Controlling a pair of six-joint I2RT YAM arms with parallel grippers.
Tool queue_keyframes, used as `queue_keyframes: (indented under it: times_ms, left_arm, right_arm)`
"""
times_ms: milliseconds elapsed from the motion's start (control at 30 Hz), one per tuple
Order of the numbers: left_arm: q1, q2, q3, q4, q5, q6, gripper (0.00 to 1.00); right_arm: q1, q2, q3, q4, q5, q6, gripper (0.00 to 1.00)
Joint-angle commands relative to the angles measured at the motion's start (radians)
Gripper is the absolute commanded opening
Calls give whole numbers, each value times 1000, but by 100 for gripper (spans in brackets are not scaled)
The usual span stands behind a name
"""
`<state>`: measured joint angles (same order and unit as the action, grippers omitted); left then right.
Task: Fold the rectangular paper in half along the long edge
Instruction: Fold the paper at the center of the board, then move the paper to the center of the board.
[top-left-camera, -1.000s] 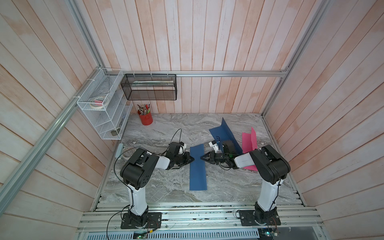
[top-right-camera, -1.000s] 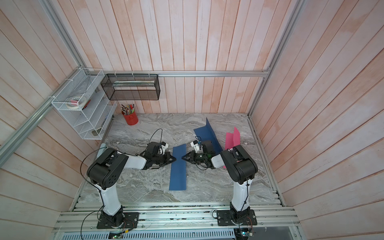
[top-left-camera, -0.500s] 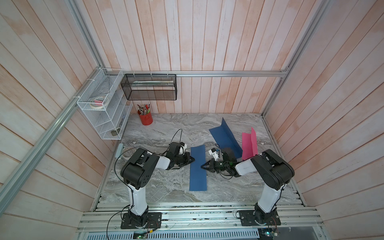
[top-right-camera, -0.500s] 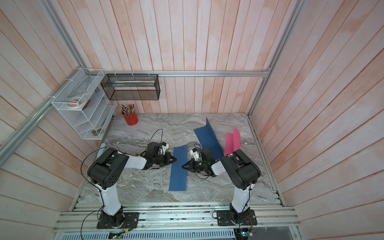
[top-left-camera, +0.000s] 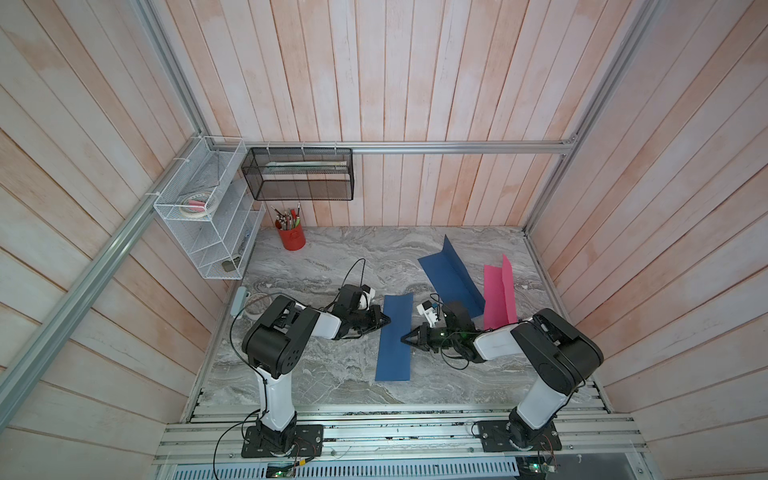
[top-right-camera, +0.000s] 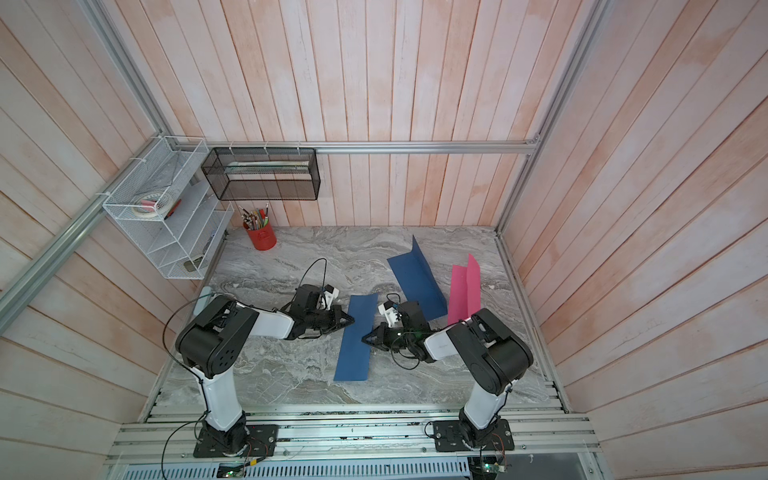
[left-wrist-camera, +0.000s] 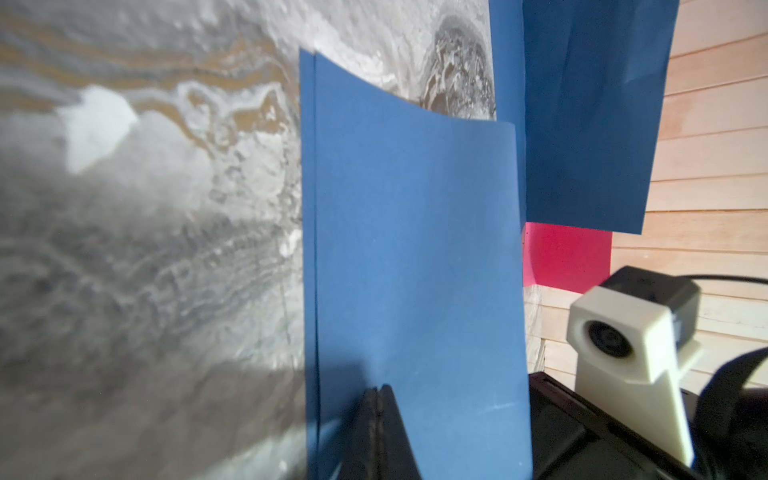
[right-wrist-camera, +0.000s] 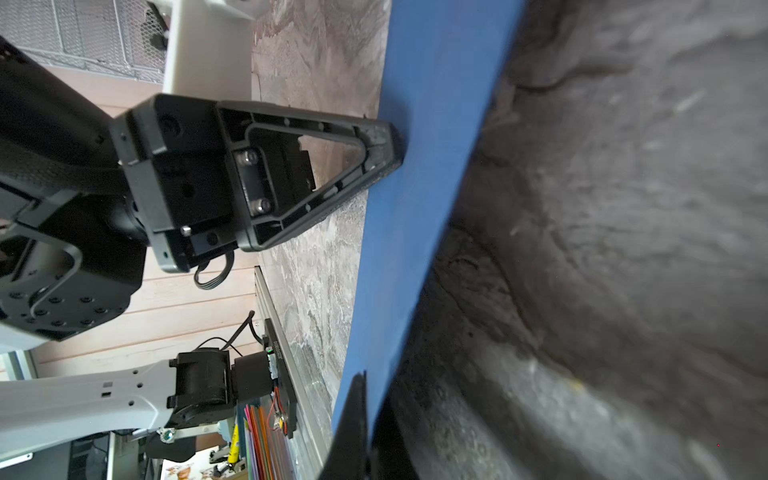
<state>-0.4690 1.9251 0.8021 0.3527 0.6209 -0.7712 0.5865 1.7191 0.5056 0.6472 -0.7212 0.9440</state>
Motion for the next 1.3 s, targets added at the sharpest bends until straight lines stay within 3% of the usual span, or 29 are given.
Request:
queue_keyframes:
  times_ms: [0, 33, 100, 133, 200, 300, 467, 533, 667, 967, 1100, 1267]
  left_arm:
    - [0, 90, -55, -237, -116, 11, 0]
    - [0, 91, -54, -238, -118, 11, 0]
    - [0, 91, -55, -238, -119, 12, 0]
    - [0, 91, -53, -240, -120, 13, 0]
    - [0, 92, -44, -246, -121, 14, 0]
    - [0, 92, -33, -257, -124, 18, 0]
    - [5, 92, 2, -286, -136, 28, 0]
    - [10, 92, 28, -309, -143, 36, 0]
    - [46, 92, 78, -348, -157, 52, 0]
    - [178, 135, 260, -434, -119, 131, 0]
    - [224, 159, 404, -496, -100, 178, 0]
    - [249, 147, 537, -512, -57, 198, 0]
  right_arm:
    - [5, -27, -17, -23, 9, 2, 0]
    - [6, -27, -14, -35, 4, -3, 0]
    - [13, -29, -10, -53, -1, -10, 20]
    - [18, -33, -13, -55, 2, -7, 24]
    - [27, -39, -20, -55, -2, -5, 25]
    - [38, -55, -41, -51, 3, 4, 0]
    - [37, -69, -45, -80, 14, -5, 0]
    - [37, -78, -24, -128, 25, -25, 24]
    - [5, -141, 14, -269, 60, -90, 31]
    - [-283, -342, 218, -620, 83, -287, 32]
    - [-427, -297, 429, -750, 92, -388, 31]
    - [-583, -158, 606, -760, 102, -405, 29]
